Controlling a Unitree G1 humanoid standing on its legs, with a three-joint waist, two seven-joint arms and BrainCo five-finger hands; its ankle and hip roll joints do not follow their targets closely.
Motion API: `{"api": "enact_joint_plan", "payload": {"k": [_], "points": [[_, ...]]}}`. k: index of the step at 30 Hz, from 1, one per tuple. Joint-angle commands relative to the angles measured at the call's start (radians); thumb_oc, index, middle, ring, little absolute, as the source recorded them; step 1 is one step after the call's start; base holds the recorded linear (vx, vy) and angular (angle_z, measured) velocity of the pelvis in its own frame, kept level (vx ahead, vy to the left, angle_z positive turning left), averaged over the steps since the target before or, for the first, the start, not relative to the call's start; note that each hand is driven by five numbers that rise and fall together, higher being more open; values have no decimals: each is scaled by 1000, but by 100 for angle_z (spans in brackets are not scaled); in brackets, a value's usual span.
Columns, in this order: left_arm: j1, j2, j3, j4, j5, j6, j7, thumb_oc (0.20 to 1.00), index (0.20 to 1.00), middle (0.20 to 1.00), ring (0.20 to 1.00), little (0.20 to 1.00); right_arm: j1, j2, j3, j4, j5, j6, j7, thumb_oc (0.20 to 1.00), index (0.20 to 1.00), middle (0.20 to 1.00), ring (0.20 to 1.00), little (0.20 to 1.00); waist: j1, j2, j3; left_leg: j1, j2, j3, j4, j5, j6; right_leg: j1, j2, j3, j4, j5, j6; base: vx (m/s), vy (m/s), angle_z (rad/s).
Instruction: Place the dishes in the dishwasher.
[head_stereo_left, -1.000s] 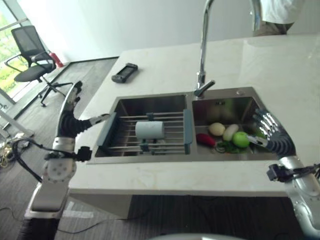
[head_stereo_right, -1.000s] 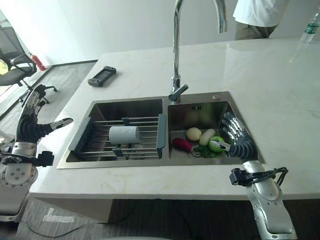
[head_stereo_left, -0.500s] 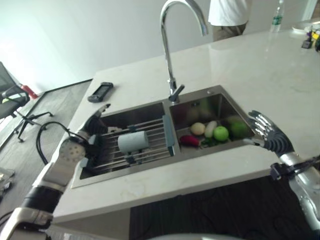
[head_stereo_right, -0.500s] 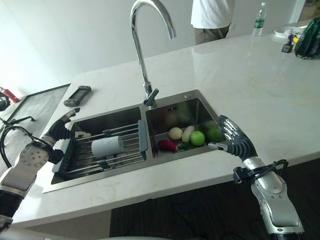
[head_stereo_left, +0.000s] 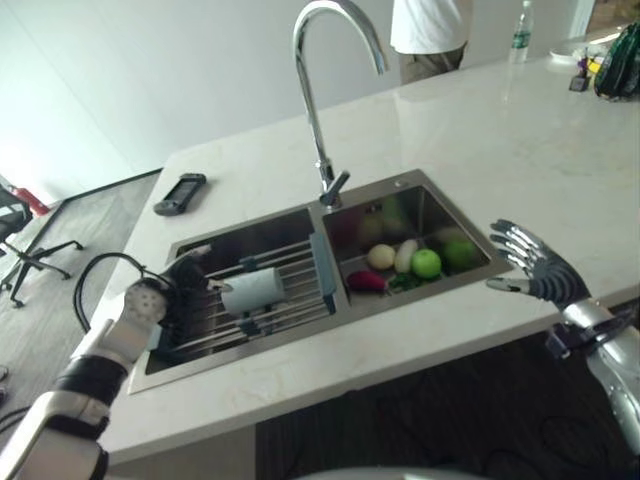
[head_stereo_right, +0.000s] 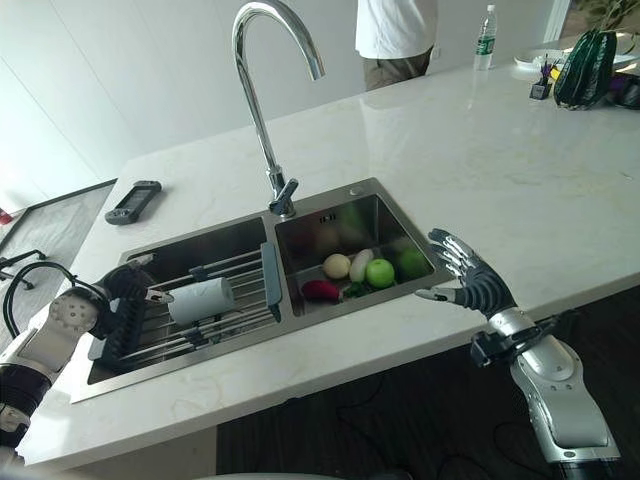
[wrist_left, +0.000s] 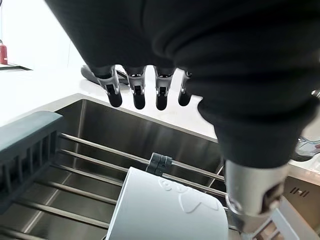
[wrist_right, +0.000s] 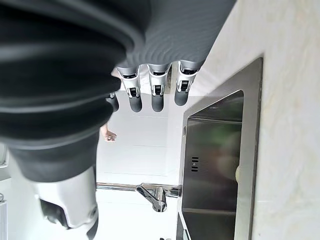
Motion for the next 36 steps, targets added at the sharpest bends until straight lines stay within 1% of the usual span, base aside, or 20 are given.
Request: {"api": "enact_joint_plan", "payload": {"k": [1,3,5,6,11,16,19,20,21,23,27,36], "points": [[-99,94,27,48,69,-32,6,1000,1000,1000,1000,1000,-99,-15,-15,-4,45,-47,-2,1000,1000,1000,1000,1000,-9,-63,-4,39,13,-41,3,-57,-21,46,-4,-88,5,-19,18,-29,19,-4],[-95,101,31,105,104,-58,13,1000,1000,1000,1000,1000,-93,-24,-26,-1,54,-62,0,1000,1000,1000,1000,1000,-13,-68,-7,42,13,-30,3,-59,-20,44,-6,-90,5,-15,22,-41,22,-3],[-97,101,33,127,108,-65,17,1000,1000,1000,1000,1000,-93,-27,-29,-5,58,-63,1,1000,1000,1000,1000,1000,-15,-69,-8,42,13,-26,3,-59,-19,43,-6,-89,5,-13,23,-37,30,-4],[-95,100,39,166,122,-80,29,1000,1000,1000,1000,1000,-92,-34,-36,-11,65,-67,9,1000,1000,1000,1000,1000,-19,-71,-8,44,14,-17,3,-58,-18,41,-7,-88,5,-11,23,-40,42,-6],[-110,99,43,229,136,-105,48,1000,1000,1000,1000,1000,-104,-47,-43,-10,78,-84,15,1000,1000,1000,1000,1000,-23,-74,-12,49,14,-4,3,-62,-17,40,-12,-91,5,-8,27,-33,46,-10],[-115,94,41,230,161,-102,60,1000,1000,1000,1000,1000,-102,-51,-51,-24,75,-82,7,1000,1000,1000,1000,1000,-22,-80,-13,52,15,2,3,-64,-15,41,-16,-96,5,-7,32,-23,19,-12],[-111,93,45,234,185,-113,77,1000,1000,1000,1000,1000,-101,-58,-59,-21,81,-89,10,1000,1000,1000,1000,1000,-23,-83,-12,58,17,5,3,-69,-15,46,-17,-100,5,-10,35,-4,17,-13],[-113,101,41,231,256,-132,139,1000,1000,1000,1000,1000,-103,-58,-59,-28,79,-88,4,1000,1000,1000,1000,1000,-24,-85,-15,59,16,8,3,-70,-15,45,-17,-100,5,-9,35,-4,13,-12],[-118,108,39,241,268,-146,158,1000,1000,1000,1000,1000,-103,-60,-57,-27,79,-90,2,1000,1000,1000,1000,1000,-25,-87,-15,60,17,11,3,-71,-15,45,-18,-99,5,-8,36,-5,9,-3],[-119,117,39,240,307,-143,181,1000,1000,1000,1000,1000,-96,-63,-63,-27,82,-95,5,1000,1000,1000,1000,1000,-28,-89,-19,60,18,19,3,-71,-14,41,-19,-100,5,-7,38,0,0,0],[-119,117,35,251,347,-131,174,1000,1000,1000,1000,1000,-89,-65,-70,-24,82,-101,6,1000,1000,1000,1000,1000,-34,-90,-20,62,18,28,3,-73,-13,39,-18,-95,5,-6,39,2,0,-2],[-133,121,7,331,392,-143,131,1000,1000,1000,1000,1000,-81,-77,-84,-29,74,-97,10,1000,1000,1000,1000,1000,-54,-83,-23,70,18,48,3,-75,-12,35,-16,-80,5,-2,43,25,9,-9]]}}
